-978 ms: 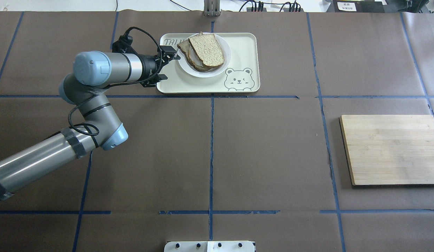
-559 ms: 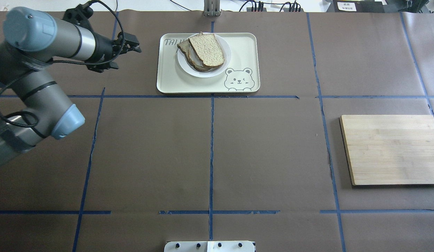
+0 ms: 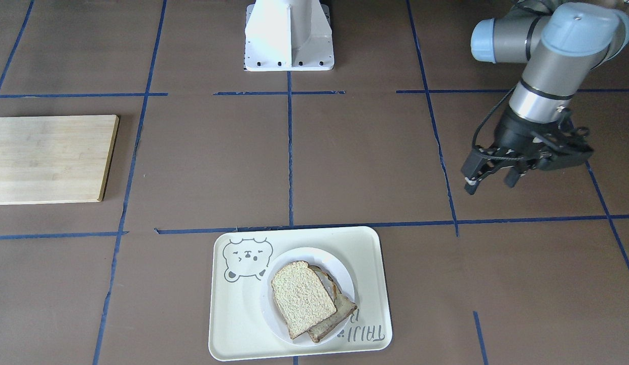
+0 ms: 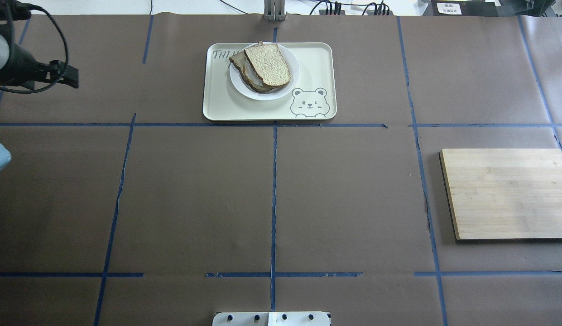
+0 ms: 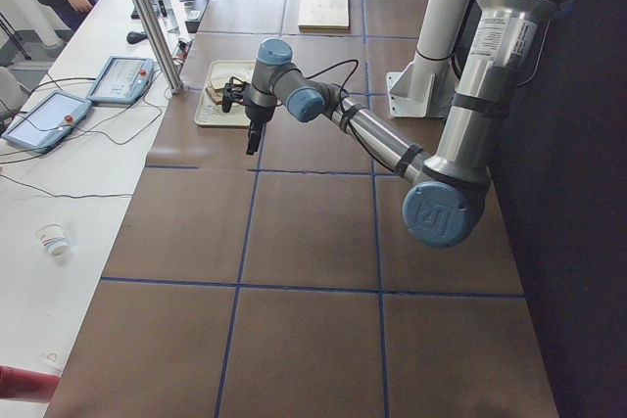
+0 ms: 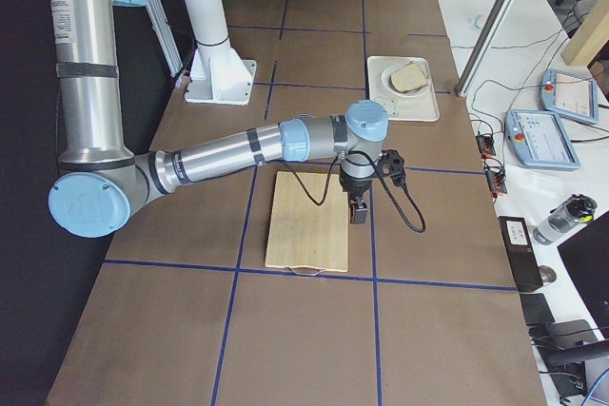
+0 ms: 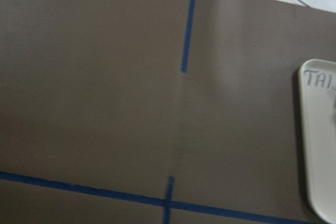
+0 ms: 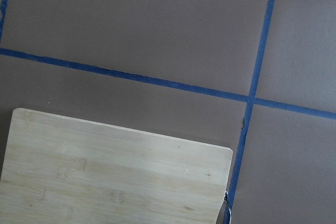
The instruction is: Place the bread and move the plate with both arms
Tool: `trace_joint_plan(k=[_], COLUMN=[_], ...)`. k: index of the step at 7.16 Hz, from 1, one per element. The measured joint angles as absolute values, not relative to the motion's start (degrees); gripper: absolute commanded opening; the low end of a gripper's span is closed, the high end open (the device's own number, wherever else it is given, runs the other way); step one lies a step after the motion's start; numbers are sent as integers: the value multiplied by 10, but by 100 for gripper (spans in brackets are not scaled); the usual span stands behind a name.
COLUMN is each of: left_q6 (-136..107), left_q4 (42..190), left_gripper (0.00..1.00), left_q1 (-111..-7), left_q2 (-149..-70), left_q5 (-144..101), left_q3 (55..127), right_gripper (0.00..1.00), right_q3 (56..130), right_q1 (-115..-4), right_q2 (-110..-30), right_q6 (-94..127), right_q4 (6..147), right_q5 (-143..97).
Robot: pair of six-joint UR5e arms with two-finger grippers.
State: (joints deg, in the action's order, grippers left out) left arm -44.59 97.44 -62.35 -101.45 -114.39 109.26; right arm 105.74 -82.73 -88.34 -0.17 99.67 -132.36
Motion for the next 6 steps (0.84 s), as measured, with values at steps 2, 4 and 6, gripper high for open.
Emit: trace_joint_plan(k=[2,4,6], left_q6=[-349,-224,-100], left_q4=[964,958,955], left_gripper=[100,100,100], left_q1=[-673,-710,-754], left_q2=[-983,-973,-944], left_q5=[-1172,-1178,-1188], left_q3=[1092,1067,1042], right_gripper=[100,100,100], right_q3=[1057,1058,1058], right_q1=[-828,-829,-830], right_q2=[-883,-883,-885], right_q6=[-2,-3,-3], right_q4=[997,997,997], right_q5=[-1324,-1324,-1324])
